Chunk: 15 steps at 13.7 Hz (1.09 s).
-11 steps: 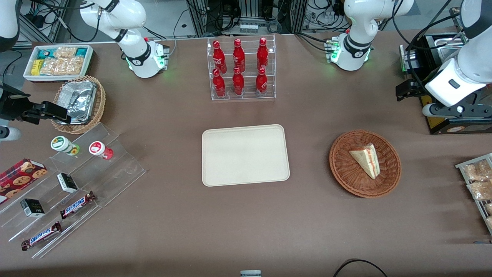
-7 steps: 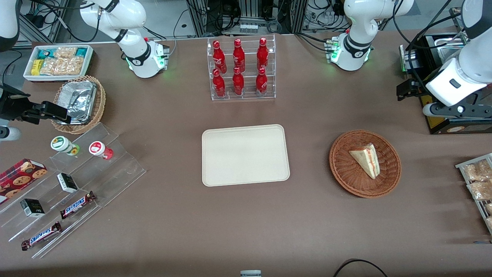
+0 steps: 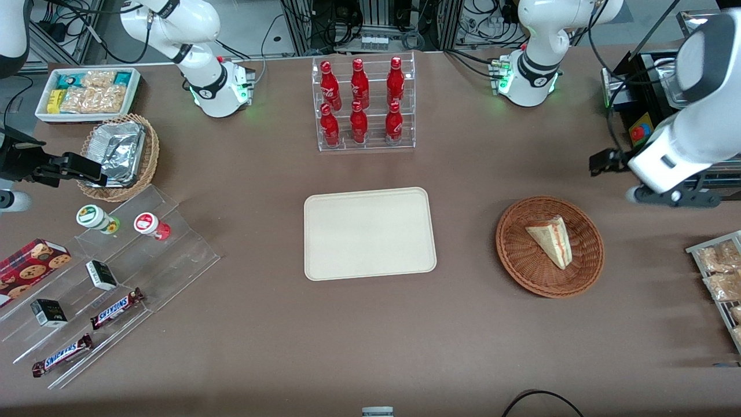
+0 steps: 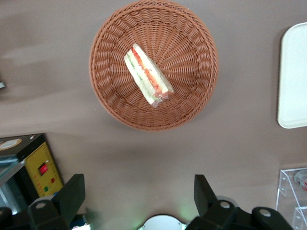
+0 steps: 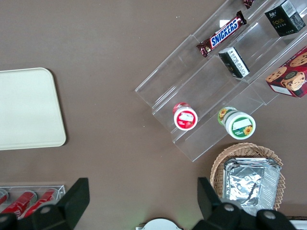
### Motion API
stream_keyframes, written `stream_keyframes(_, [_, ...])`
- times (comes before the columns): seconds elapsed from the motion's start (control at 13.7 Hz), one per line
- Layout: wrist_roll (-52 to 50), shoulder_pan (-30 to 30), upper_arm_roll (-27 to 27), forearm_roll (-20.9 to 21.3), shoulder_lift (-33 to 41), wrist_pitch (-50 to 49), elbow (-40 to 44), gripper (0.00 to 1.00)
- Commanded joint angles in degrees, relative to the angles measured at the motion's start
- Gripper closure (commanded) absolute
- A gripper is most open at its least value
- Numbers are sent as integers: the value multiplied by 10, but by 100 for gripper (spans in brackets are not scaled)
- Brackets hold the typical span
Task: Place sandwich from basket to tray
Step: 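Move the left gripper over the sandwich in the wicker basket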
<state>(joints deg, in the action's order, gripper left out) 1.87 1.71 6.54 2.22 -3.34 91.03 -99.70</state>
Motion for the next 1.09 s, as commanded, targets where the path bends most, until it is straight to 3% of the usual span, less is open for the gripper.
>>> stream_keyframes(0.0, [5, 7, 2, -5, 6, 84, -71, 0])
stream_keyframes(0.51, [-13, 22, 2, -5, -76, 218, -112, 0])
stream_keyframes(1.02, [-171, 21, 3, -5, -75, 316, -187, 0])
